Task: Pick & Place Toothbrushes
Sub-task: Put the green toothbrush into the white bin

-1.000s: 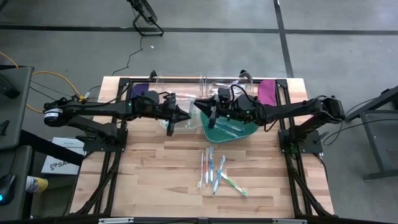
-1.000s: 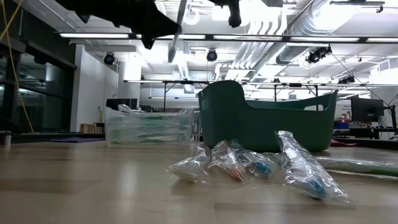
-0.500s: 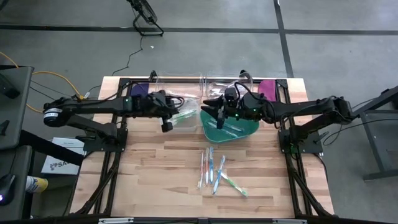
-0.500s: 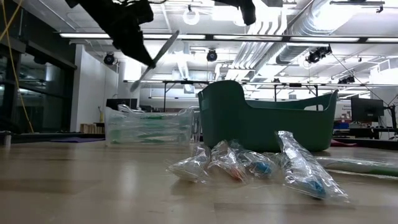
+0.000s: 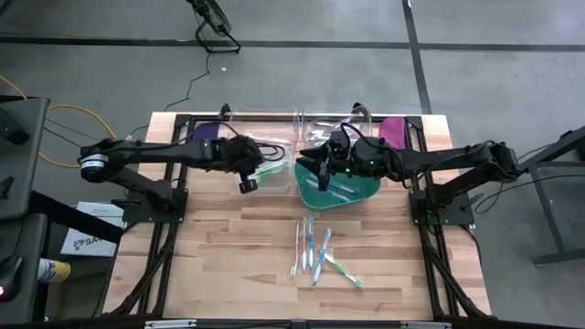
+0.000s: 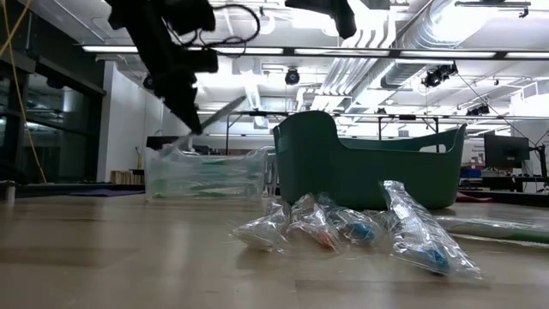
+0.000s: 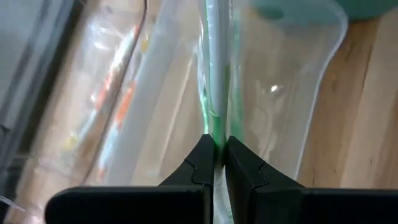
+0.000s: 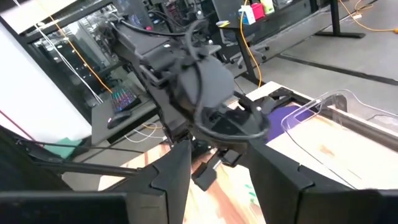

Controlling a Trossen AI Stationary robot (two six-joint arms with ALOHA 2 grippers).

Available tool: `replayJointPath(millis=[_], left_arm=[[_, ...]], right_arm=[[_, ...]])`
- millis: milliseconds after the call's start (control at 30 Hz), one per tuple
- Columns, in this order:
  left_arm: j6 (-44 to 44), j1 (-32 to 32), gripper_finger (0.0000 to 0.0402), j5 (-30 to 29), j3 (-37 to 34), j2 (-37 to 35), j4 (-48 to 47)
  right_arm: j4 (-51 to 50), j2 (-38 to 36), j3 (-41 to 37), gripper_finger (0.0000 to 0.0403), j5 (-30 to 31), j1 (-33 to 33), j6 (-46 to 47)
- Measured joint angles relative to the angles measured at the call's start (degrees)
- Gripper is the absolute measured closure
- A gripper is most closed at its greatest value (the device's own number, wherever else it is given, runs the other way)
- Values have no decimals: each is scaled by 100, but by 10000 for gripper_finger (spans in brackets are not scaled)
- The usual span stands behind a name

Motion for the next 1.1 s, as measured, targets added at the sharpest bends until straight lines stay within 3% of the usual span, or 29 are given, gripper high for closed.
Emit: replayJointPath(millis=[433, 767, 900, 1100], left_arm=[[204, 688, 391, 1042, 1, 623, 19], [301, 761, 389, 1354, 1, 663, 11], [295, 761, 360, 1230, 1, 663, 11], [299, 754, 281, 1288, -1, 663, 7]], right_arm=[[-233, 0, 0, 253, 4, 0, 2], [-298, 0, 0, 256, 50, 0, 0], [-309, 0, 0, 256, 50, 0, 0], [-336, 0, 0, 257, 50, 0, 0]])
